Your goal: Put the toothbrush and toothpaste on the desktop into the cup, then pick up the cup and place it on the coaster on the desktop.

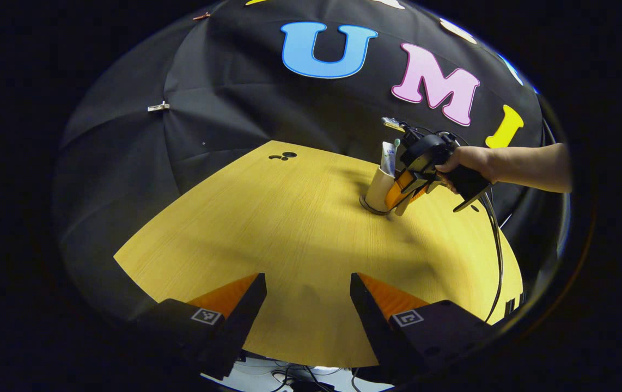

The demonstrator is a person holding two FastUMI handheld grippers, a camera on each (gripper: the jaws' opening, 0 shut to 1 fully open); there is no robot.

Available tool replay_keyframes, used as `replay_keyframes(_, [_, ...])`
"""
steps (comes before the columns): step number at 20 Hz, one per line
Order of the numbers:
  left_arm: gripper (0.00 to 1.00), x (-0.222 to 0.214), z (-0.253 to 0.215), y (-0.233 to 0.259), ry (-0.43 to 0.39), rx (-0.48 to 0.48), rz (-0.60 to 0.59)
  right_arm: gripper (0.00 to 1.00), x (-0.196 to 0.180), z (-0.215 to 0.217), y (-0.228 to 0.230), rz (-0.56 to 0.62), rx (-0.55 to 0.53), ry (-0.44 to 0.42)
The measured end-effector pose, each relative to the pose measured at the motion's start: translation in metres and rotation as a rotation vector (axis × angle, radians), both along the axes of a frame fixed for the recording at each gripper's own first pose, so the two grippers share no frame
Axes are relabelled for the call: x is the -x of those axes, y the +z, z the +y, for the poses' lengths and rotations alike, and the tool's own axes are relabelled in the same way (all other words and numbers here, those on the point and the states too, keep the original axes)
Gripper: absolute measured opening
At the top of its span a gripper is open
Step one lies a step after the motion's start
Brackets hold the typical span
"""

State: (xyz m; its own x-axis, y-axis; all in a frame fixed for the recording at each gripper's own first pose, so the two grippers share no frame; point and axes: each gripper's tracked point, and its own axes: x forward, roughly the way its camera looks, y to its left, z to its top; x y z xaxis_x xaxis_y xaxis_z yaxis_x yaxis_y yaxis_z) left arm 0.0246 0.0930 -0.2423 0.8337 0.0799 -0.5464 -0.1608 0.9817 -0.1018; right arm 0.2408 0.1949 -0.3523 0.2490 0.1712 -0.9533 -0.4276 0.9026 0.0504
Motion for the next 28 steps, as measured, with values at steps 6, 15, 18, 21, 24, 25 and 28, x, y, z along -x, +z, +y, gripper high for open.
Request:
replay_keyframes(6, [0.98,0.009,0.000,0.009,0.001,-0.010,-0.005,0.43,-0.002,-0.001,0.019,-0.019,-0.032,-0.015])
replay_keyframes(15, [0.98,0.027,-0.023,0.048,-0.024,0.005,-0.046,0.99,0.023,-0.022,0.120,-0.125,-0.223,-0.165])
replay_keyframes(18, [0.98,0.032,-0.035,0.068,-0.039,0.021,-0.082,0.99,0.043,-0.042,0.168,-0.193,-0.302,-0.248])
replay_keyframes(21, [0.98,0.035,-0.047,0.091,-0.058,0.038,-0.118,0.99,0.074,-0.079,0.211,-0.325,-0.322,-0.314])
replay_keyframes(24, [0.98,0.038,-0.062,0.117,-0.107,0.058,-0.140,0.98,0.128,-0.117,0.241,-0.436,-0.297,-0.352])
replay_keyframes(25, [0.98,0.040,-0.065,0.127,-0.122,0.050,-0.154,0.99,0.148,-0.130,0.248,-0.467,-0.276,-0.360])
replay_keyframes(28, [0.98,0.048,-0.069,0.165,-0.147,-0.028,-0.236,0.99,0.201,-0.155,0.265,-0.579,-0.235,-0.407])
